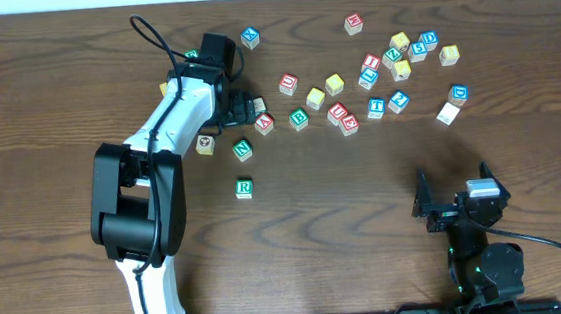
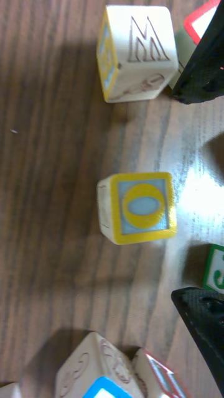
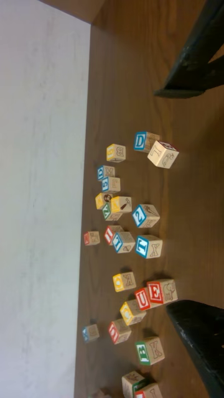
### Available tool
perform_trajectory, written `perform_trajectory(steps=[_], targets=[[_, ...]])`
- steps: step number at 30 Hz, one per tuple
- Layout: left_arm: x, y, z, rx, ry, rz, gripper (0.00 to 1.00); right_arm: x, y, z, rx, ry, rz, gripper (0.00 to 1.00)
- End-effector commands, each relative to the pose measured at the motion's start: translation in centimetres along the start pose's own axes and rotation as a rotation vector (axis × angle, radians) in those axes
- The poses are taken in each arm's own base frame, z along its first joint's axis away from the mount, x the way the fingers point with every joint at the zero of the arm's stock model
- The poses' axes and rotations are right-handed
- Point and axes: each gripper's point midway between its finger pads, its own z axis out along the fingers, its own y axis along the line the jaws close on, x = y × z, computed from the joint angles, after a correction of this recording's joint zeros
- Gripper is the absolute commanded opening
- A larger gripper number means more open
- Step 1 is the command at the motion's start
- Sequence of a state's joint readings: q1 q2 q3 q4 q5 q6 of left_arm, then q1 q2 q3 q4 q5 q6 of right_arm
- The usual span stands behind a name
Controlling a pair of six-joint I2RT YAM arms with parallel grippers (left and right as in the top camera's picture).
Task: Spell out ROBOT
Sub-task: 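Lower the left gripper onto the yellow O block and close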
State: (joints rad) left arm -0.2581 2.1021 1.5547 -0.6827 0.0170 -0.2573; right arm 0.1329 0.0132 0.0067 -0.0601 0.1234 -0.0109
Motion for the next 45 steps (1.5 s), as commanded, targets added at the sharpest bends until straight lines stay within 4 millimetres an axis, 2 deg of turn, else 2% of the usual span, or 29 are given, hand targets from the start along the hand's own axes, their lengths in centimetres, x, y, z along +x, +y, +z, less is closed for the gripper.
perform_trajectory(steps=[1, 7, 15, 37, 45], targets=[[-1.0, -0.4, 0.0, 0.008, -0.029, 0.017, 0.93, 0.1, -0.2, 0.0, 0.006, 0.004, 0.01, 0.99], [-1.9, -0.6, -0.1, 0.019, -0.064, 0.016, 0.93, 0.2, -0.2, 0.0, 0.006, 0.006, 0.01, 0.99], [-1.2, -0.4, 1.0, 0.012, -0.042, 0.016, 0.93, 0.2, -0.2, 0.0, 0.006, 0.006, 0.01, 0.99], [-1.4, -0.4, 1.4, 0.009, -0.049, 0.019, 0.93, 0.2, -0.2, 0.0, 0.006, 0.006, 0.01, 0.99], [-0.8, -0.3, 2.7, 0.0, -0.021, 0.024, 0.93, 0.2, -0.2, 0.0, 0.006, 0.006, 0.01, 0.99]])
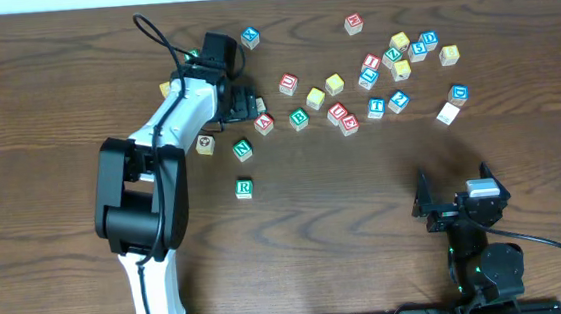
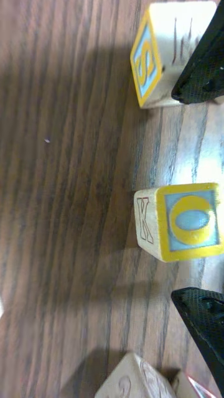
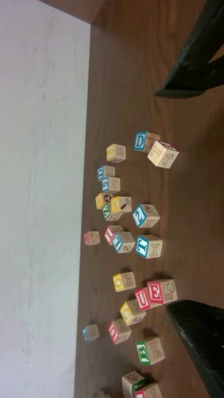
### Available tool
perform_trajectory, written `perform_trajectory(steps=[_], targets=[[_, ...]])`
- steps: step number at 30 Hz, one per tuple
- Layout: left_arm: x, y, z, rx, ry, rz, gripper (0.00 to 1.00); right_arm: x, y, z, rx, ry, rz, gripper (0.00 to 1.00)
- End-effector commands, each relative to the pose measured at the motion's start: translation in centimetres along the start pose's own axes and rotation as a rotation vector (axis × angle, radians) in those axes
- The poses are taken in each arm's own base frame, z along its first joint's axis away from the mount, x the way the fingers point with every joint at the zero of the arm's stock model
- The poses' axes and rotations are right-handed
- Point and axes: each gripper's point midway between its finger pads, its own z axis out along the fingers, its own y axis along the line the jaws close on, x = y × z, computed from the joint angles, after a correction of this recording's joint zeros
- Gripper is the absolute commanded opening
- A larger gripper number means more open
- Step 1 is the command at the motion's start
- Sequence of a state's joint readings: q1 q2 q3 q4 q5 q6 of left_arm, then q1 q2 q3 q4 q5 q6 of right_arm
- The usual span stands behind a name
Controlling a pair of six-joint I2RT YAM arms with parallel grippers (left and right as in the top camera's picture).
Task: Spell out ROBOT
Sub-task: 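Lower the left gripper onto the yellow O block and close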
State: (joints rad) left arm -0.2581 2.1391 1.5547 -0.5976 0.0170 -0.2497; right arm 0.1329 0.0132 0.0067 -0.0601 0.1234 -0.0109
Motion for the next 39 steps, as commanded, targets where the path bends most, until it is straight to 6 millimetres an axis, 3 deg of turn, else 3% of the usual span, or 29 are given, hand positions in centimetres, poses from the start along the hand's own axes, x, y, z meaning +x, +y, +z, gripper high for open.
perform_trajectory(steps=[1, 11, 19, 33, 39], targets=[[0.52, 0.21, 1.22, -0.014, 0.024, 0.019, 0.93, 0.18, -0.15, 0.02, 0.006, 0.006, 0.01, 0.99], [0.06, 0.08, 1.22, -0.008, 0.005, 0.019, 0.9, 0.17, -0.15, 0.02, 0.006, 0.006, 0.01, 0.99], [-0.04, 0.05, 1.22, -0.007, 0.001, 0.021, 0.61, 0.17, -0.15, 0.02, 0.006, 0.006, 0.01, 0.99], [-0.02, 0.06, 1.22, -0.007, 0.002, 0.021, 0.34, 0.18, -0.15, 0.02, 0.006, 0.006, 0.01, 0.99], [-0.02, 0.05, 1.22, -0.007, 0.002, 0.021, 0.3, 0.17, -0.15, 0.02, 0.006, 0.006, 0.01, 0.99]])
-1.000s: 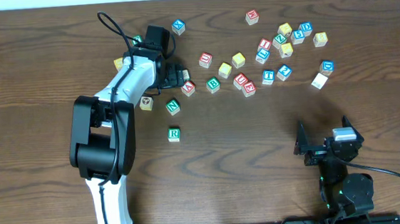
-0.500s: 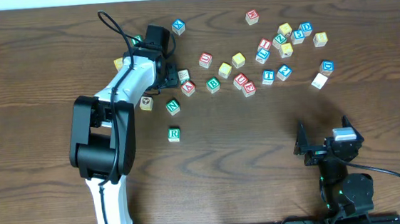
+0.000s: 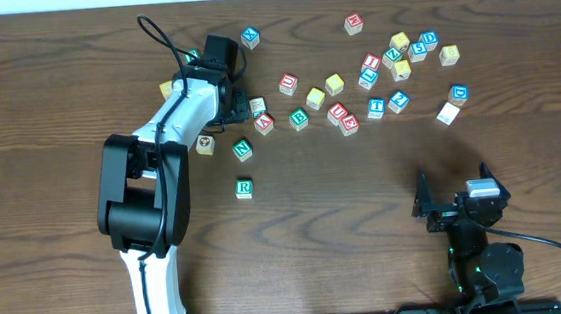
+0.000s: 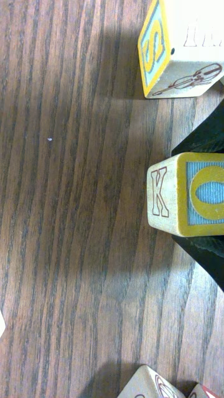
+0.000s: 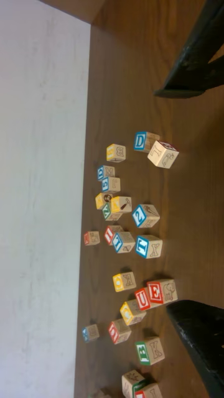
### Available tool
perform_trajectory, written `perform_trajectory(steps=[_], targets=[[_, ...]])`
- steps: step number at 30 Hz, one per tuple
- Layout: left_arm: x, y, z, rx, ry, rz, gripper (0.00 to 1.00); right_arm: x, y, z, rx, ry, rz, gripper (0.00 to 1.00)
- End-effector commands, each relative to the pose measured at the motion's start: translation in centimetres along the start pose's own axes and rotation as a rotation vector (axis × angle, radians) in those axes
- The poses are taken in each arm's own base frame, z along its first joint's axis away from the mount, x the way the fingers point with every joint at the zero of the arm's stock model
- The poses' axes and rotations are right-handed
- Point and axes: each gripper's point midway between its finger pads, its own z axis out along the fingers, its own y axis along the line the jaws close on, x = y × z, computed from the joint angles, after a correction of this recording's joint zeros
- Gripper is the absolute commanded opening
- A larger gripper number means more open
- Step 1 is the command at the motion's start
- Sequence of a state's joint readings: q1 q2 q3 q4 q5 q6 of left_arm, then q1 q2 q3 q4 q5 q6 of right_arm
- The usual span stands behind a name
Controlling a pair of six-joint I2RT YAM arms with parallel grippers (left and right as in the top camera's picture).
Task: Spell out ROBOT
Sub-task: 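Lower the left gripper onto the yellow O block and close, then lift the yellow O block and carry it beside the green R block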
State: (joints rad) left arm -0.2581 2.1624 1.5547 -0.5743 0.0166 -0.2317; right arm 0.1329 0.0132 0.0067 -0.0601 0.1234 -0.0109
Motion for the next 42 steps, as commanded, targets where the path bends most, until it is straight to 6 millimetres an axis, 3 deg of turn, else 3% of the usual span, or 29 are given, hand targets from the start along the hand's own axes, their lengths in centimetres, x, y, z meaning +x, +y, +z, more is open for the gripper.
perform_trajectory(steps=[1, 7, 11, 18, 23, 24, 26, 29, 33, 38, 42], targets=[[0.0, 0.1, 0.3, -0.006, 0.002, 0.004, 0.3, 0.2, -0.2, 0.0, 0.006, 0.006, 0.01, 0.99], [0.0, 0.1, -0.3, -0.006, 0.003, 0.003, 0.29, 0.2, -0.2, 0.0, 0.006, 0.006, 0.01, 0.99], [-1.1, -0.1, -2.7, 0.008, -0.042, 0.001, 0.28, 0.2, -0.2, 0.0, 0.006, 0.006, 0.01, 0.99], [-3.9, -0.6, -12.4, 0.065, -0.227, -0.006, 0.28, 0.2, -0.2, 0.0, 0.006, 0.006, 0.01, 0.99], [-3.6, -0.3, -20.4, 0.1, -0.338, -0.01, 0.19, 0.2, -0.2, 0.0, 0.006, 0.006, 0.01, 0.99], [-3.2, -0.2, -21.7, 0.106, -0.35, -0.01, 0.12, 0.2, -0.2, 0.0, 0.006, 0.006, 0.01, 0.99], [-2.1, 0.0, -24.1, 0.115, -0.363, -0.005, 0.08, 0.2, -0.2, 0.0, 0.006, 0.006, 0.01, 0.99], [0.4, 0.0, -27.0, 0.123, -0.354, 0.016, 0.07, 0.2, -0.2, 0.0, 0.006, 0.006, 0.01, 0.99], [4.1, -0.7, -29.2, 0.133, -0.309, 0.069, 0.07, 0.2, -0.2, 0.0, 0.006, 0.006, 0.01, 0.99], [9.6, -3.1, -30.0, 0.159, -0.218, 0.207, 0.07, 0.2, -0.2, 0.0, 0.006, 0.006, 0.01, 0.99], [12.7, -4.7, -28.1, 0.149, -0.168, 0.297, 0.07, 0.2, -0.2, 0.0, 0.006, 0.006, 0.01, 0.99]])
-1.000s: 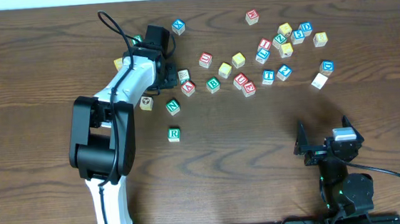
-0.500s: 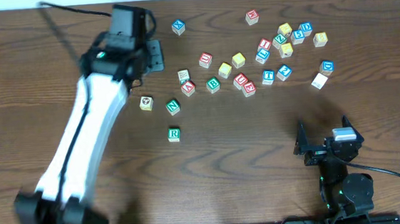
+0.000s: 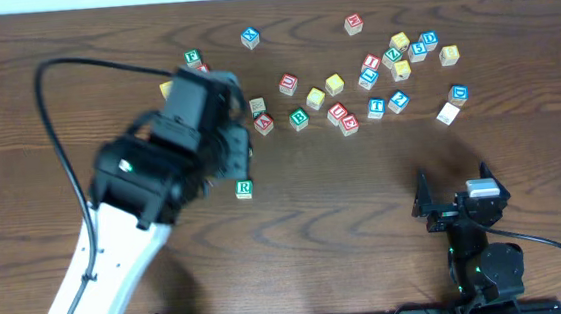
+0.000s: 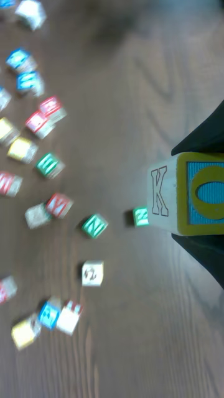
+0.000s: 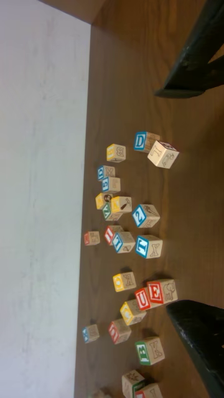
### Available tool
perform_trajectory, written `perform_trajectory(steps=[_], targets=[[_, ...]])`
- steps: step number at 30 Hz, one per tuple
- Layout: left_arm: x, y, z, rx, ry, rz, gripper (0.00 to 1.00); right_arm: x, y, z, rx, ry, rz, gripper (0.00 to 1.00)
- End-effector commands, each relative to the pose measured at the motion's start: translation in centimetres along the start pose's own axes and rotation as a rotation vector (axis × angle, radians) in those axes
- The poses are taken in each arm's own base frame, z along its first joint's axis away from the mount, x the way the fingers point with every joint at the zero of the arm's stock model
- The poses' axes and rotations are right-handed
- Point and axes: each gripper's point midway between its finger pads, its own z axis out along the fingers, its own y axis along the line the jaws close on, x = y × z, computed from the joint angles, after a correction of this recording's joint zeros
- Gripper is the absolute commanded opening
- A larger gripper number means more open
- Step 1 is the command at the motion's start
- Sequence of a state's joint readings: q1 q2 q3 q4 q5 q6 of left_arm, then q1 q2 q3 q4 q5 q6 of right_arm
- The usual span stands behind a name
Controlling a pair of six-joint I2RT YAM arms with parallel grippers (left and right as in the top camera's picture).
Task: Spell out ROBOT
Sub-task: 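Lift the yellow O block and carry it beside the green R block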
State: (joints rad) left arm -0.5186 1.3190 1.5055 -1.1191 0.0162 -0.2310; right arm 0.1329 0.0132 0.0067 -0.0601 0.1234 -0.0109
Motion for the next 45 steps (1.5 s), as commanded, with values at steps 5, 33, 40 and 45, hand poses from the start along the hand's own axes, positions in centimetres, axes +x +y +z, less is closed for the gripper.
perform_trajectory(steps=[5, 33, 40, 45], targets=[[5.8, -2.7, 5.6, -0.028, 0.093, 0.081, 0.08, 0.2, -0.1, 0.0, 0.005, 0.006, 0.01, 0.99], [11.7, -3.1, 22.1, -0.053, 0.095, 0.01, 0.08, 0.2, -0.2, 0.0, 0.006, 0.006, 0.01, 0.99], [10.7, -2.1, 22.1, -0.117, 0.043, 0.011, 0.08, 0.2, -0.2, 0.0, 0.006, 0.006, 0.01, 0.99], [10.7, -1.7, 22.1, -0.135, 0.038, -0.018, 0.07, 0.2, -0.2, 0.0, 0.006, 0.006, 0.01, 0.99]])
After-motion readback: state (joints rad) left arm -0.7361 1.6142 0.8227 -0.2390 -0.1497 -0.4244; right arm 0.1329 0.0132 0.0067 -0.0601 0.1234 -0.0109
